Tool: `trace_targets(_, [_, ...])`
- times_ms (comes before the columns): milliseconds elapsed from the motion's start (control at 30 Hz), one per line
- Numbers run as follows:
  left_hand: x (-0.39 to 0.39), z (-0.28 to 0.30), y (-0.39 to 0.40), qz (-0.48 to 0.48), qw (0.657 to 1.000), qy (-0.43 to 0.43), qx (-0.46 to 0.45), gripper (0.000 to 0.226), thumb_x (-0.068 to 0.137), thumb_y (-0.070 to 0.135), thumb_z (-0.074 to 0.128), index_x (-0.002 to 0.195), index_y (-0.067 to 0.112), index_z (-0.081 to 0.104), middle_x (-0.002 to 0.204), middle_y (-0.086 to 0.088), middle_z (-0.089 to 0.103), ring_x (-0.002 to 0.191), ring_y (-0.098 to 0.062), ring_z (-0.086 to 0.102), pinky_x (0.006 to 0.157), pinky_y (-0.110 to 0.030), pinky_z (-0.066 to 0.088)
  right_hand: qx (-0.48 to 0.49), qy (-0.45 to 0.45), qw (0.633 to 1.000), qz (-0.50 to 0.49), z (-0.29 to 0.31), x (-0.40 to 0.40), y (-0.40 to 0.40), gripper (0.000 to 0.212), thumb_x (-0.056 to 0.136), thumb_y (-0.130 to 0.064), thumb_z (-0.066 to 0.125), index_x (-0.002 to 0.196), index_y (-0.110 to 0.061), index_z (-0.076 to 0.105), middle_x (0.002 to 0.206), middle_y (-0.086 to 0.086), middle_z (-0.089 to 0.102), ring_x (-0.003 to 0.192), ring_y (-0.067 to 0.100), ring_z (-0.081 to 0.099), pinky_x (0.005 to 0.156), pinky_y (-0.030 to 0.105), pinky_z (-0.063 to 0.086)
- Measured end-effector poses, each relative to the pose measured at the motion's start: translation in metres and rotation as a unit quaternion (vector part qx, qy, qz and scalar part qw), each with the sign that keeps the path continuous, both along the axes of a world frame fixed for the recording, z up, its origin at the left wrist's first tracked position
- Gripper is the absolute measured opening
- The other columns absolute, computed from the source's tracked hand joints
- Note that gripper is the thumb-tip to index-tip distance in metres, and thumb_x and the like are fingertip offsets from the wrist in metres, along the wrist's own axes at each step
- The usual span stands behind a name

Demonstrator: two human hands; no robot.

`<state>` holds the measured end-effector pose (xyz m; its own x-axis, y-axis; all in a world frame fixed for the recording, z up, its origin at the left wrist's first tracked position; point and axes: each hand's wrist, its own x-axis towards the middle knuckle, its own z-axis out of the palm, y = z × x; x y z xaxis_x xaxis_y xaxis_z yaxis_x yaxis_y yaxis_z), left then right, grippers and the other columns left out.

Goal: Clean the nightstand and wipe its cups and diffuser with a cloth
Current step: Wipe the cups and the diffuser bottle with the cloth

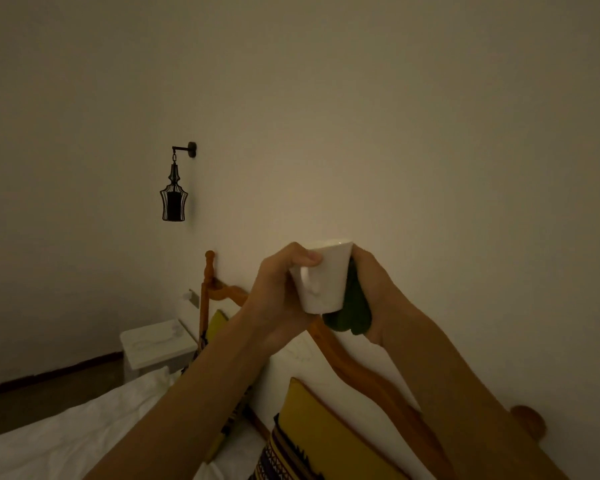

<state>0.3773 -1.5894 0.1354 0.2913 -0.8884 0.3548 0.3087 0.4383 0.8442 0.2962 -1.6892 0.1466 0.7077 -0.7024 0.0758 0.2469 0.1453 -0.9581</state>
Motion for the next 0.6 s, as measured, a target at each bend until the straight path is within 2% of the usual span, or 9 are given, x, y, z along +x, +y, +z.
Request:
trace_targets(100, [0.005,-0.004,-0.005,-0.004,1.0,0.02,0.013,0.054,0.053,0.033,0.064,0.101,0.009,0.072,0.097,-0.011,0.063,0.087,-0.024,0.059,0.07,-0.033,0.051,0.02,-0.002,1.0,-0.007,-0.005,0.002,0.002,0.03,0.102,-0.042,0.046,0.093,-0.017,0.062,0.082,0.009,0.061,0.07,0.022,0.061,0.055,0.03,0.056])
trace_targets(167, [0.007,-0.005,-0.006,-0.004,1.0,0.026,0.01,0.039,0.057,0.03,0.06,0.088,0.014,0.078,0.092,-0.008,0.067,0.082,-0.021,0.062,0.07,-0.031,0.051,-0.044,-0.019,0.997,-0.066,-0.011,0.002,0.003,0.03,0.104,-0.039,0.044,0.092,-0.018,0.061,0.087,0.01,0.062,0.074,0.023,0.062,0.06,0.031,0.057])
trace_targets(200, [0.008,-0.006,-0.006,-0.005,1.0,0.022,0.006,0.037,0.061,0.029,0.057,0.087,0.015,0.079,0.093,-0.008,0.067,0.082,-0.02,0.062,0.071,-0.031,0.051,-0.117,-0.022,0.986,-0.118,-0.014,0.002,0.003,0.031,0.105,-0.039,0.042,0.09,-0.019,0.06,0.088,0.01,0.063,0.078,0.023,0.062,0.067,0.035,0.056])
trace_targets(267, [0.012,-0.009,-0.005,-0.019,1.0,0.013,-0.005,0.044,0.064,0.027,0.054,0.1,0.012,0.074,0.101,-0.011,0.063,0.087,-0.023,0.061,0.074,-0.033,0.051,-0.233,-0.046,0.95,-0.203,-0.017,0.0,0.003,0.034,0.106,-0.039,0.04,0.083,-0.02,0.056,0.084,0.007,0.061,0.079,0.022,0.06,0.073,0.038,0.053])
trace_targets(333, [0.016,-0.012,-0.002,-0.034,0.999,0.014,-0.013,0.058,0.06,0.026,0.057,0.115,0.008,0.062,0.107,-0.013,0.059,0.093,-0.025,0.059,0.073,-0.033,0.052,-0.261,-0.053,0.942,-0.203,-0.014,-0.003,0.003,0.035,0.105,-0.04,0.04,0.081,-0.019,0.056,0.081,0.005,0.061,0.077,0.02,0.059,0.073,0.037,0.051])
trace_targets(400, [0.02,-0.013,0.0,-0.046,0.999,0.01,-0.02,0.064,0.058,0.026,0.056,0.119,0.008,0.054,0.107,-0.013,0.056,0.096,-0.026,0.056,0.07,-0.032,0.051,-0.216,-0.02,0.964,-0.156,-0.01,-0.003,-0.001,0.036,0.103,-0.043,0.042,0.083,-0.017,0.058,0.081,0.006,0.063,0.078,0.021,0.061,0.072,0.036,0.052])
trace_targets(500, [0.019,-0.016,0.001,-0.051,0.997,0.007,-0.052,0.047,0.066,0.02,0.043,0.11,0.009,0.057,0.1,-0.009,0.061,0.095,-0.025,0.055,0.064,-0.026,0.052,-0.059,-0.004,0.995,-0.076,-0.013,0.003,-0.005,0.032,0.095,-0.044,0.05,0.082,-0.019,0.065,0.079,0.007,0.065,0.079,0.025,0.062,0.072,0.036,0.052])
trace_targets(533, [0.019,-0.018,0.001,-0.041,0.997,0.02,-0.063,0.045,0.067,0.017,0.04,0.107,0.008,0.058,0.098,-0.008,0.062,0.096,-0.025,0.055,0.066,-0.026,0.052,0.003,-0.016,0.999,-0.041,-0.016,0.006,-0.006,0.03,0.094,-0.043,0.05,0.088,-0.018,0.066,0.081,0.009,0.065,0.08,0.026,0.062,0.072,0.037,0.053])
trace_targets(600, [0.018,-0.025,-0.002,-0.038,0.993,0.058,-0.09,0.046,0.068,0.014,0.04,0.108,0.006,0.061,0.1,-0.008,0.064,0.1,-0.025,0.055,0.077,-0.03,0.052,0.095,-0.07,0.991,0.057,-0.027,0.014,-0.006,0.027,0.093,-0.035,0.046,0.096,-0.013,0.061,0.083,0.011,0.06,0.078,0.026,0.06,0.069,0.035,0.055])
